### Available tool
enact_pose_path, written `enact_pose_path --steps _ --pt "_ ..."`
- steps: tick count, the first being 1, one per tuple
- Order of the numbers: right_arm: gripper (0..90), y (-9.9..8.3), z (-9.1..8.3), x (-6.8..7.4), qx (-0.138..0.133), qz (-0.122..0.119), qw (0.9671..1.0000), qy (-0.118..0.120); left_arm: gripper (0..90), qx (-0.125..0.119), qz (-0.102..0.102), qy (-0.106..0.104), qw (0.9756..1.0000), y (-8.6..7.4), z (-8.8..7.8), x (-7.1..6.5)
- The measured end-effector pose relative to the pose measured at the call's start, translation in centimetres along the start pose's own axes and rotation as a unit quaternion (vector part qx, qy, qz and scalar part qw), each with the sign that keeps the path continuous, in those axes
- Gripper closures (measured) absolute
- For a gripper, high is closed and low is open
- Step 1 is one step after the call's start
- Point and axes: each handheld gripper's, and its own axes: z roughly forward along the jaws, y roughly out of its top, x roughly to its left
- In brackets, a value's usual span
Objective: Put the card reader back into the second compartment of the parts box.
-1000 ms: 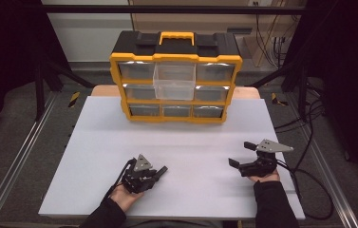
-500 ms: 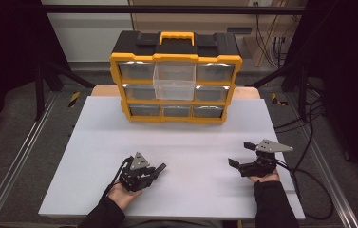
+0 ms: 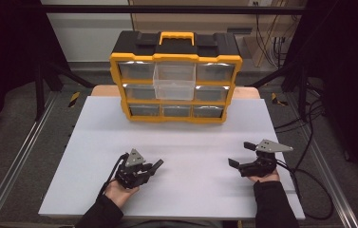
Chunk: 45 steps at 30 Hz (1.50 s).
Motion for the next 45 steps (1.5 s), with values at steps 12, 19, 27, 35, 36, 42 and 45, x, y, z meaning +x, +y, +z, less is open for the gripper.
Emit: enact_pose_path --steps 12,19,27,35,36,42,45 --pt "0.4 0.0 0.0 0.0 0.001 -0.002 1.0000 -0.001 72.2 -0.013 0.000 0.008 0.9999 0.5 -0.8 0.4" --pt "0.5 0.0 0.0 0.0 0.002 -0.002 1.0000 -0.001 72.2 -0.017 0.000 0.011 0.9998 0.8 -1.0 0.6" --pt "0.5 0.0 0.1 0.0 0.003 -0.002 1.0000 -0.001 72.2 -0.021 0.002 0.013 0.9997 1.3 -1.3 0.7" --pt "0.5 0.0 0.1 0.0 0.004 -0.002 1.0000 -0.001 72.2 -0.029 0.001 0.015 0.9995 1.6 -1.7 0.9" --pt "0.5 0.0 0.1 0.0 0.003 -0.002 1.0000 -0.001 72.2 -0.029 0.000 0.014 0.9995 1.6 -1.8 0.9" --pt "0.5 0.0 0.0 0.0 0.003 -0.002 1.0000 -0.001 72.2 -0.031 0.000 0.014 0.9994 1.8 -2.0 0.9" --pt "0.5 0.0 0.0 0.0 0.003 -0.002 1.0000 -0.001 72.2 -0.035 -0.002 0.014 0.9993 2.0 -2.2 1.0"
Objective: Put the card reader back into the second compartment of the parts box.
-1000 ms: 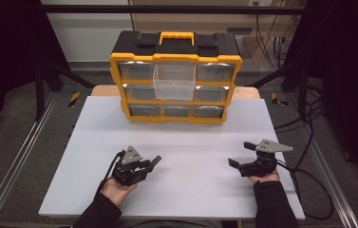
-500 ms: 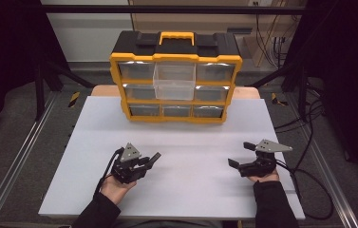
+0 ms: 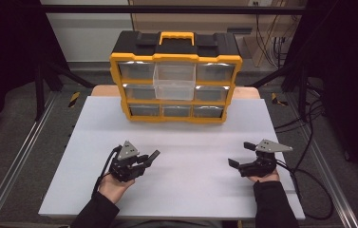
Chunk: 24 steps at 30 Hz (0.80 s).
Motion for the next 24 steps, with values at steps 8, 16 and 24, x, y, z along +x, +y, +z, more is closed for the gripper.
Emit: enact_pose_path --steps 8,16,24 --pt "0.4 0.0 0.0 0.0 0.001 0.000 1.0000 0.000 72.3 0.000 0.002 -0.001 1.0000 0.4 -0.2 0.1" --pt "0.5 0.0 0.0 0.0 0.002 0.000 1.0000 -0.001 72.2 -0.006 0.002 0.000 1.0000 1.0 -0.7 0.3" --pt "0.4 0.0 0.1 0.0 0.003 0.001 1.0000 -0.001 72.2 -0.011 0.006 -0.002 0.9999 2.1 -0.8 0.5"
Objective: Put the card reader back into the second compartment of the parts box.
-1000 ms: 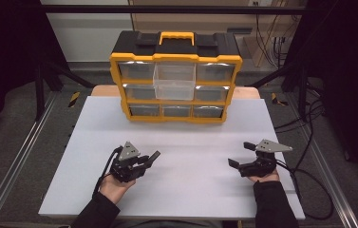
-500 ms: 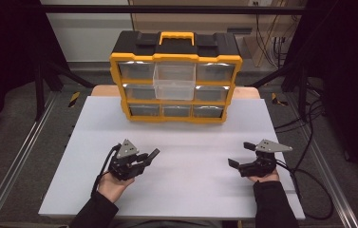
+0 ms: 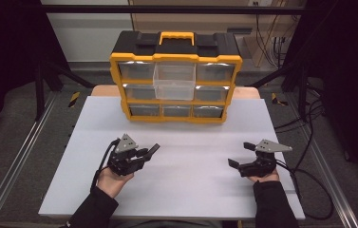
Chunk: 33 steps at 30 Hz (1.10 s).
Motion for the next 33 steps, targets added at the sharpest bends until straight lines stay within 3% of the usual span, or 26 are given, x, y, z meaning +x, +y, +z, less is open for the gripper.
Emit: enact_pose_path --steps 33 --pt "0.4 0.0 0.0 0.0 0.001 0.000 1.0000 0.000 72.2 -0.026 0.017 -0.009 0.9995 4.7 -0.9 -0.2"
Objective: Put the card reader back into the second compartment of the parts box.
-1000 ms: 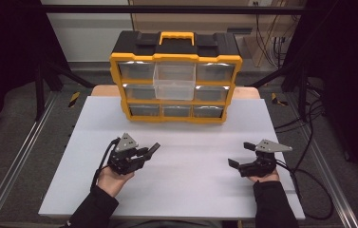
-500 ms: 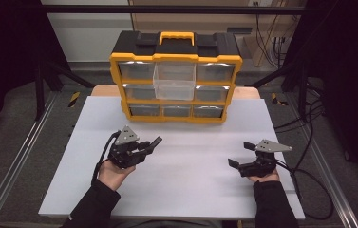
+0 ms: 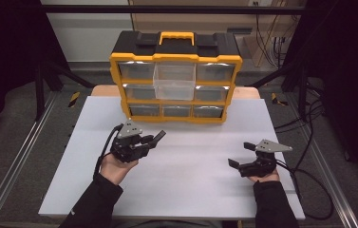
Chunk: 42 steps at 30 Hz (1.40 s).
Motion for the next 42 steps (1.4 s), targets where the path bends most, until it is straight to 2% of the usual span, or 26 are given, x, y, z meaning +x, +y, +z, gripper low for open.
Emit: enact_pose_path --steps 23,42 --pt "0.4 0.0 0.0 0.0 0.000 0.000 1.0000 0.000 72.2 -0.019 0.013 0.005 0.9997 2.7 -1.7 -0.1" --pt "0.4 0.0 0.0 0.0 0.000 0.000 1.0000 0.000 72.3 -0.032 0.034 0.010 0.9988 5.4 -3.1 -0.5"
